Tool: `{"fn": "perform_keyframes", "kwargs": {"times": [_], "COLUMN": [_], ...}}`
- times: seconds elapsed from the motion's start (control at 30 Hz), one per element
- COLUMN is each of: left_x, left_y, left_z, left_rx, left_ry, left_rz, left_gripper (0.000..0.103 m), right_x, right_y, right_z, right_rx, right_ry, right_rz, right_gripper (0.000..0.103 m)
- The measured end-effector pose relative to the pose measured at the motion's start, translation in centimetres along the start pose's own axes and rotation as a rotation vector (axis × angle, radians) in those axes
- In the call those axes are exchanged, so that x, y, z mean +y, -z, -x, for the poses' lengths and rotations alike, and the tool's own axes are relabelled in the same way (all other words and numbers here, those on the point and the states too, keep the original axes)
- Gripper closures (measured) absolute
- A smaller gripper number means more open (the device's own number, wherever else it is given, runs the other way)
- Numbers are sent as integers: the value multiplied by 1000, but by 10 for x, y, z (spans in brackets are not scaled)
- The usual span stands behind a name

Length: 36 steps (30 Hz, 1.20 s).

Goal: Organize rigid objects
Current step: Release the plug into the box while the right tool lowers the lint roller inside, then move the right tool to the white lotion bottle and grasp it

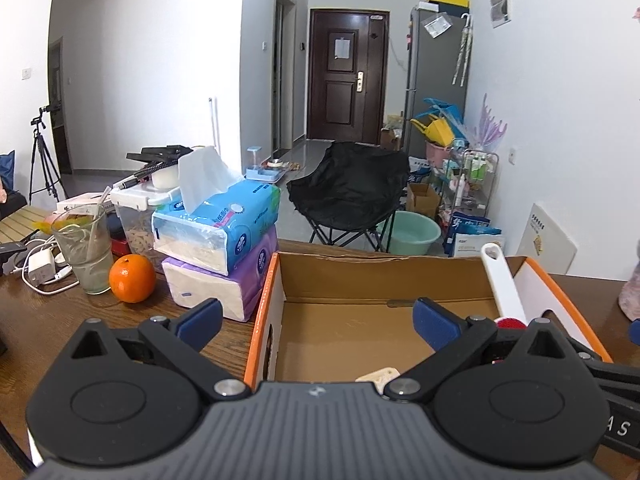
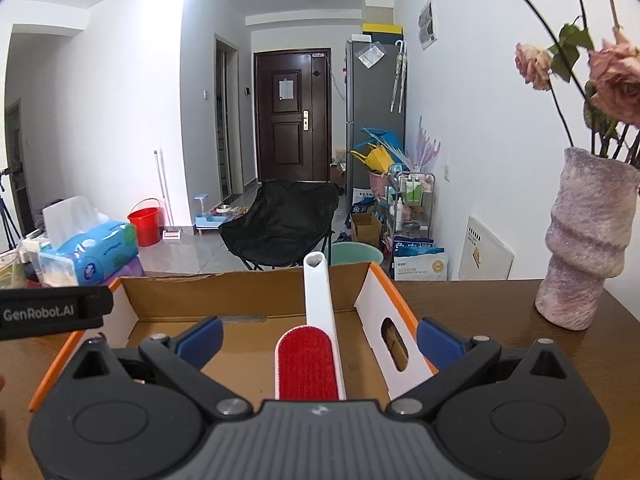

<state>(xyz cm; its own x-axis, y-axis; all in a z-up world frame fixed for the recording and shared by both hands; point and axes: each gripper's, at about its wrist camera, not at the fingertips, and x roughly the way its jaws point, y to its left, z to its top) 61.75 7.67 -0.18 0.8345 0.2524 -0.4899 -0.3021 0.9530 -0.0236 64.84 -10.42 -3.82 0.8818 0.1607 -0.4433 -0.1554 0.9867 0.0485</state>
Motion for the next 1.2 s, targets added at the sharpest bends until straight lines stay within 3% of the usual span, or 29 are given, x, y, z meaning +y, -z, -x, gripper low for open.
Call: {"fn": "perform_keyframes", "kwargs": {"times": [0.63, 1.2], "left_x": [34, 69], "left_y": [25, 54], "left_z": [78, 143], "left_rx": [-58, -90], "left_ry": [66, 95], "left_rz": [-16, 9], "left_gripper": [0, 0], "right_x": [-13, -28], "right_y": [19, 60], "right_z": [101, 187], "right_rx": [-89, -131], "right_ry": [-2, 9], "right_rz": [19, 16], "right_gripper": [0, 0]}}
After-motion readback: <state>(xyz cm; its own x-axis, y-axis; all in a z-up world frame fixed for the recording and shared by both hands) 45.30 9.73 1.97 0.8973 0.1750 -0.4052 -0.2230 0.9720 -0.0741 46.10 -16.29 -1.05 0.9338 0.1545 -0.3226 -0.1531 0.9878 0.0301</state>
